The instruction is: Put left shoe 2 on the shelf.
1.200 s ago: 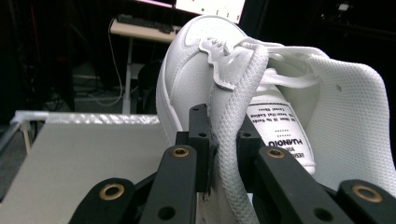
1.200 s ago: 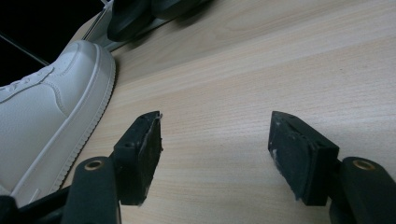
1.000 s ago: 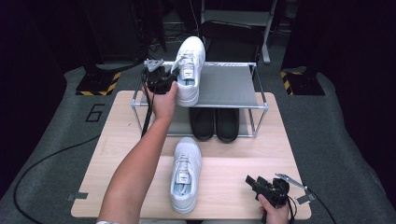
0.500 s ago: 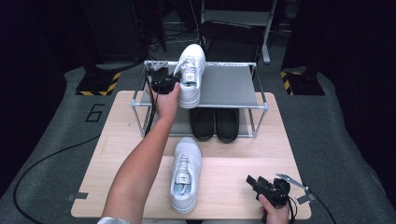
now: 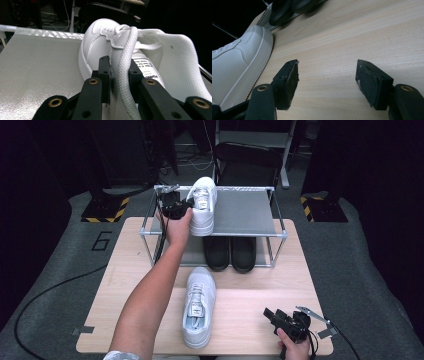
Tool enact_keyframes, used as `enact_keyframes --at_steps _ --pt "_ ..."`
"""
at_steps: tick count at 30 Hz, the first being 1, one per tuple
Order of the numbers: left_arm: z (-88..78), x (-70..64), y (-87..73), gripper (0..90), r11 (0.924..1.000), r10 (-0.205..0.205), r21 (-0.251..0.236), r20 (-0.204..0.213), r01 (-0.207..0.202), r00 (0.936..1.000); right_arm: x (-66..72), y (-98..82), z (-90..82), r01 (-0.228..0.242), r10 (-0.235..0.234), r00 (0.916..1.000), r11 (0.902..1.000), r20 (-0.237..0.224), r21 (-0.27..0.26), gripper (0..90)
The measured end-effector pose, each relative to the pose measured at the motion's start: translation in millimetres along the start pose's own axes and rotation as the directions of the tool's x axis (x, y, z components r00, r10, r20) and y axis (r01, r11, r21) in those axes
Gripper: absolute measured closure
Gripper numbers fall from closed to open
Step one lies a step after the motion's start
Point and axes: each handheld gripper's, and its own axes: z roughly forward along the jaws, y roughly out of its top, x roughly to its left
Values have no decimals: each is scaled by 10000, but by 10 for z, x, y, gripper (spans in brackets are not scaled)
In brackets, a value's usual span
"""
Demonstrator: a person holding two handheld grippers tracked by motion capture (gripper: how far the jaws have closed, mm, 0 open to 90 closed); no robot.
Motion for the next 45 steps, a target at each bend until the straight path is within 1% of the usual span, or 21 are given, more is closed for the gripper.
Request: enact_keyframes --at_steps 2,3,5,8,9,12,15,19,21,24,25,28,29,30,31,32,33,38,41,43,45 --pt "3 2 6 768 9999 111 26 34 -111 9999 -5 2 2 42 -42 10000 10000 -12 -44 347" --pt "5 0 7 763 9999 117 24 62 -117 9999 -1 2 -4 -65 65 10000 10000 15 17 347" --pt "11 11 13 747 9999 144 43 122 -144 9998 -5 3 0 24 -24 10000 10000 -27 -52 347" --pt "15 34 20 704 9998 140 124 324 -144 9994 -4 -1 1 32 -32 10000 10000 -29 -9 347" --pt "21 48 23 685 9998 116 144 410 -122 9991 4 -3 -2 -57 57 10000 10000 -2 58 347" --pt "30 77 30 614 9997 165 150 461 -172 9988 14 -4 -2 -79 79 10000 9999 15 86 347" --pt "33 84 41 598 9993 246 251 544 -260 9982 9 -5 4 -31 31 10000 10000 7 75 347" --pt "32 78 68 582 9976 561 382 425 -577 9975 10 -5 7 -61 61 10000 10000 7 68 346" --pt "30 83 76 582 9958 801 405 413 -818 9959 9 -6 6 -94 95 10000 9999 -17 69 346" --pt "28 86 81 581 9951 865 450 415 -883 9954 10 -5 4 -84 84 10000 9999 2 96 346" --pt "24 89 88 581 9938 975 499 422 -996 9943 11 -5 5 -93 93 10000 9999 -26 66 346" --pt "27 83 99 582 9930 1000 589 424 -1024 9941 6 -6 6 31 -31 10000 9999 2 103 346" --pt "28 85 117 581 9899 1176 735 492 -1210 9918 7 -6 7 19 -19 10000 9999 -1 103 346" --pt "28 85 117 579 9899 1176 735 492 -1210 9918 7 -6 7 19 -19 10000 9999 -1 103 346" --pt "34 88 136 571 9880 1301 762 543 -1341 9900 17 -7 9 -93 94 10000 9998 -11 180 346" --pt "34 88 136 560 9880 1301 762 543 -1341 9900 17 -7 9 -93 94 10000 9998 -11 180 346" --pt "22 90 156 537 9894 1322 509 666 -1357 9890 17 -10 13 -32 33 10000 9999 -29 164 346" --pt "-22 74 230 533 9896 1356 409 592 -1382 9890 11 -11 21 75 -74 10000 9999 -67 116 345" --pt "-94 77 294 533 9910 1289 288 622 -1309 9897 18 -13 21 35 -34 10000 9999 -59 125 345" --pt "-122 75 312 533 9904 1336 263 606 -1353 9892 23 -14 19 4 -3 10000 9999 -48 151 345" --pt "-167 65 334 533 9913 1275 233 699 -1294 9894 25 -16 25 8 -7 10000 9999 -63 104 345"
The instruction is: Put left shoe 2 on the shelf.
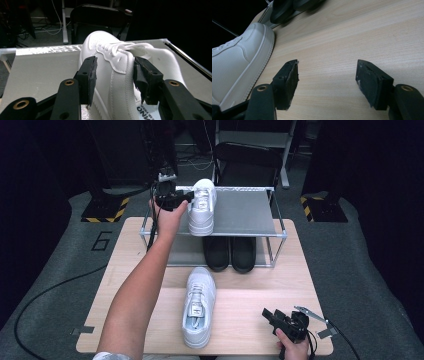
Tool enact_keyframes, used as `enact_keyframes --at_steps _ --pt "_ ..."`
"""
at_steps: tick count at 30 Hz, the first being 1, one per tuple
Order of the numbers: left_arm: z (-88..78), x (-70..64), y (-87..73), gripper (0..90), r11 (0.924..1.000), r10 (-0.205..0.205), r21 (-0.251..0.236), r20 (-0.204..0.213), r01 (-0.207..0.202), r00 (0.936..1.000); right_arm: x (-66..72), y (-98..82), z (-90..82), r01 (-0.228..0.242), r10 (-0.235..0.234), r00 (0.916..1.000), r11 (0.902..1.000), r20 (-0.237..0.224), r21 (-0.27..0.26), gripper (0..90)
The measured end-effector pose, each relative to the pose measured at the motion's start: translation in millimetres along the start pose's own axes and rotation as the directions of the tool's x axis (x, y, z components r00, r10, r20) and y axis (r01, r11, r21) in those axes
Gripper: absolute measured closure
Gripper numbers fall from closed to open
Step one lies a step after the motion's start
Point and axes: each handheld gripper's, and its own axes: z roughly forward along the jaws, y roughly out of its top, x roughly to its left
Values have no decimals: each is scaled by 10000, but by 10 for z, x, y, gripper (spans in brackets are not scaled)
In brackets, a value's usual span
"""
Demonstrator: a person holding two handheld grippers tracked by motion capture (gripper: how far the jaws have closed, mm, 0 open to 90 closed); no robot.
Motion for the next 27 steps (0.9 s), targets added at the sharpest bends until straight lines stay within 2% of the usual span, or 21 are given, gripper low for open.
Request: enact_keyframes --at_steps 5,7,8,9,10,11,12,14,15,16,17,19,25,27 --pt "-127 -16 28 526 9999 68 73 215 -70 9997 24 3 -5 76 -75 9999 9999 -88 98 337" --pt "-200 -15 22 526 9998 174 70 315 -176 9994 41 -2 7 215 -215 9996 9998 -202 12 336" --pt "-289 -9 5 524 9996 225 132 402 -230 9989 69 -8 14 370 -369 9991 9993 -232 77 331" --pt "-289 -9 5 521 9996 225 132 402 -230 9989 69 -8 14 370 -369 9991 9993 -232 77 331" --pt "-342 0 -16 519 9995 297 73 472 -301 9984 103 -8 14 671 -671 9976 9977 -190 23 316" --pt "-375 2 -31 519 9995 299 59 499 -302 9983 103 -8 14 671 -671 9976 9977 -190 23 316" --pt "-461 11 -68 513 9997 260 -22 536 -260 9982 138 -4 14 948 -949 9954 9955 -120 -84 297" --pt "-519 15 -91 509 9998 218 -43 615 -216 9979 157 -4 10 926 -926 9956 9957 -123 -40 294" --pt "-564 20 -111 509 9996 250 -167 673 -240 9974 174 -5 11 1035 -1037 9944 9946 -193 -126 287" --pt "-649 24 -147 511 9996 236 -194 920 -219 9955 209 -7 9 1088 -1093 9932 9940 -394 -143 282" --pt "-649 24 -147 512 9996 236 -194 920 -219 9955 209 -7 9 1088 -1093 9932 9940 -394 -143 282" --pt "-767 25 -209 521 9989 410 -259 1114 -384 9929 284 -3 13 1379 -1387 9885 9903 -606 -180 280" --pt "-937 30 -344 519 9978 591 -378 1347 -545 9891 384 -16 45 1692 -1698 9810 9855 -934 -144 230" --pt "-996 40 -424 512 9975 627 -414 1404 -574 9881 467 -29 65 2035 -2012 9724 9791 -1184 70 209"
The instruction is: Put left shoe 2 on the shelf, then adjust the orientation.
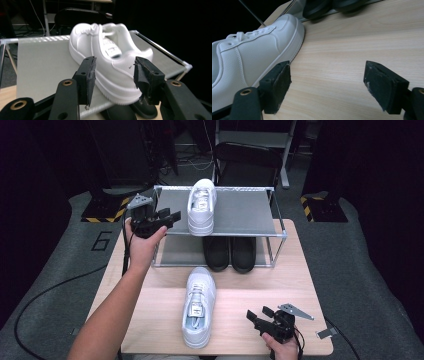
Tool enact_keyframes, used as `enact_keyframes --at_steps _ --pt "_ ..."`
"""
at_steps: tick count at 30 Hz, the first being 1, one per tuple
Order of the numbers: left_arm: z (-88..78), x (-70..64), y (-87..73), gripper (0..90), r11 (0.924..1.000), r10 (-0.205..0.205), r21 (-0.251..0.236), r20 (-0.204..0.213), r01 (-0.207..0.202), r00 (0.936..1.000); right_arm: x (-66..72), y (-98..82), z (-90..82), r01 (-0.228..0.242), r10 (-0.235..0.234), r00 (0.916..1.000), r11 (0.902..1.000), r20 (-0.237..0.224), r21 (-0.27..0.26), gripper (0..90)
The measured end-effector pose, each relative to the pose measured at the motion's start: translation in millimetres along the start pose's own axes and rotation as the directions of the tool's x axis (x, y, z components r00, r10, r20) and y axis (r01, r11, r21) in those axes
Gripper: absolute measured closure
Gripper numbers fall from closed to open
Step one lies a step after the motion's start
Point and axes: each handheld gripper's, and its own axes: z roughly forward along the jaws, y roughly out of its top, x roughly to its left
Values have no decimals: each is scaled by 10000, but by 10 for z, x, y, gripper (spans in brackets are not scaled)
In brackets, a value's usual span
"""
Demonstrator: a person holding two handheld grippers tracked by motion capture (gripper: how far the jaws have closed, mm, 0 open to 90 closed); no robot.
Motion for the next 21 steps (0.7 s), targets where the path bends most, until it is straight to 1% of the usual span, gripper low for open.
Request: enact_keyframes --at_steps 1,2,3,4,5,6,7,8,9,10,11,12,13,15,17,18,19,20,21 --pt "-44 -3 -70 507 10000 -73 37 65 73 10000 16 -1 10 -7 8 9998 10000 -212 23 208" --pt "-44 -3 -70 499 10000 -73 37 65 73 10000 16 -1 10 -7 8 9998 10000 -212 23 208" --pt "-71 5 -108 499 9999 -83 151 70 82 9999 33 -1 14 110 -106 9993 9999 -346 128 209" --pt "-139 11 -197 495 9997 -156 183 136 153 9998 93 -4 35 229 -221 9982 9996 -553 146 262" --pt "-139 11 -197 495 9997 -156 183 136 153 9998 93 -4 35 229 -221 9982 9996 -553 146 262" --pt "-175 20 -240 495 9999 -96 142 111 94 9999 113 -5 41 236 -231 9982 9997 -558 83 273" --pt "-232 36 -334 499 9994 -339 -16 29 339 9994 148 -5 51 430 -428 9972 9991 -606 21 334" --pt "-232 36 -334 501 9994 -339 -16 29 339 9994 148 -5 51 430 -428 9972 9991 -606 21 334" --pt "-257 50 -397 501 9990 -441 -56 83 442 9990 158 -7 62 548 -551 9966 9985 -615 -57 354" --pt "-273 49 -427 504 9987 -500 -50 66 500 9987 174 -9 71 540 -542 9968 9985 -589 -54 371" --pt "-291 48 -466 507 9988 -465 -169 35 466 9989 180 -8 77 542 -547 9969 9985 -573 -102 379" --pt "-309 40 -502 507 9991 -377 -203 -11 377 9993 201 -6 85 426 -429 9972 9991 -616 -75 413" --pt "-329 33 -545 507 9996 -181 -204 -80 179 9998 217 -3 92 547 -556 9964 9984 -635 -157 423" --pt "-359 24 -606 503 9999 -74 -137 -72 73 9999 276 8 96 647 -666 9963 9973 -537 -354 419" --pt "-397 27 -678 488 9999 -137 -42 90 137 9999 318 20 109 825 -845 9949 9959 -542 -372 418" --pt "-419 27 -722 477 9999 -139 9 123 139 9998 341 23 119 990 -1010 9934 9943 -543 -391 459" --pt "-433 24 -759 476 9999 -128 25 146 128 9998 367 21 138 1221 -1241 9904 9919 -611 -348 461" --pt "-443 29 -783 471 10000 -45 26 105 45 9999 389 16 154 1306 -1321 9893 9910 -619 -277 462" --pt "-458 27 -818 467 10000 -67 45 72 66 10000 412 8 162 1239 -1248 9901 9921 -645 -178 457"
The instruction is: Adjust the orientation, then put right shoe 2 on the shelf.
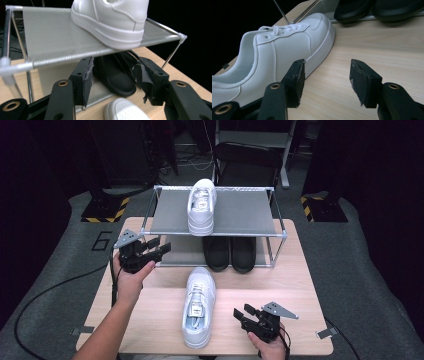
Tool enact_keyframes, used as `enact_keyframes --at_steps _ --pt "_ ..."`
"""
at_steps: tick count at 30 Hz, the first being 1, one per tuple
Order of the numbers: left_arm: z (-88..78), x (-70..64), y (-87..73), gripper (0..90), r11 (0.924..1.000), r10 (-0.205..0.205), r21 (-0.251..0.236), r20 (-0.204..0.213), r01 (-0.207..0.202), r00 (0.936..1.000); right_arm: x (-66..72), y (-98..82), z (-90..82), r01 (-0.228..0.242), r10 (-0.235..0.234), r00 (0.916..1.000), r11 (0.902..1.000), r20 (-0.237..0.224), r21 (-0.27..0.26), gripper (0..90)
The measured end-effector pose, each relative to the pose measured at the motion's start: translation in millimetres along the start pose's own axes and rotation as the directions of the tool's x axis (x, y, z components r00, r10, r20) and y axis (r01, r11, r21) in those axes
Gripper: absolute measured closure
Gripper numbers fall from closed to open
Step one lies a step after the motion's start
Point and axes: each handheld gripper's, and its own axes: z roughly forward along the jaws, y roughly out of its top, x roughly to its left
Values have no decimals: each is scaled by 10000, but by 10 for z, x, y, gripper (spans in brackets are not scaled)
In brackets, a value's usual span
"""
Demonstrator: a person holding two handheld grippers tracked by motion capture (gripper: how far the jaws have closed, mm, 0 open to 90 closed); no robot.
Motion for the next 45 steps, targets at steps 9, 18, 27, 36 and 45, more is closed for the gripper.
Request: enact_keyframes --at_steps 9,18,27,36,45 --pt "-87 14 -235 478 9997 -97 -247 -194 92 9998 146 -27 79 -80 86 9996 9997 -283 221 442" --pt "-165 -58 -391 504 9996 160 -230 -151 -163 9998 291 28 233 49 -32 9967 9998 -809 207 411" --pt "-266 -46 -476 508 9985 -74 -546 -14 73 10000 517 50 385 468 -434 9901 9986 -1332 227 380" --pt "-326 -30 -535 509 9981 -64 -608 -219 51 9997 578 27 534 425 -347 9892 9977 -1423 524 352" --pt "-350 54 -578 504 9966 -505 -657 -144 495 9986 594 -7 657 533 -419 9903 9951 -1322 836 399"
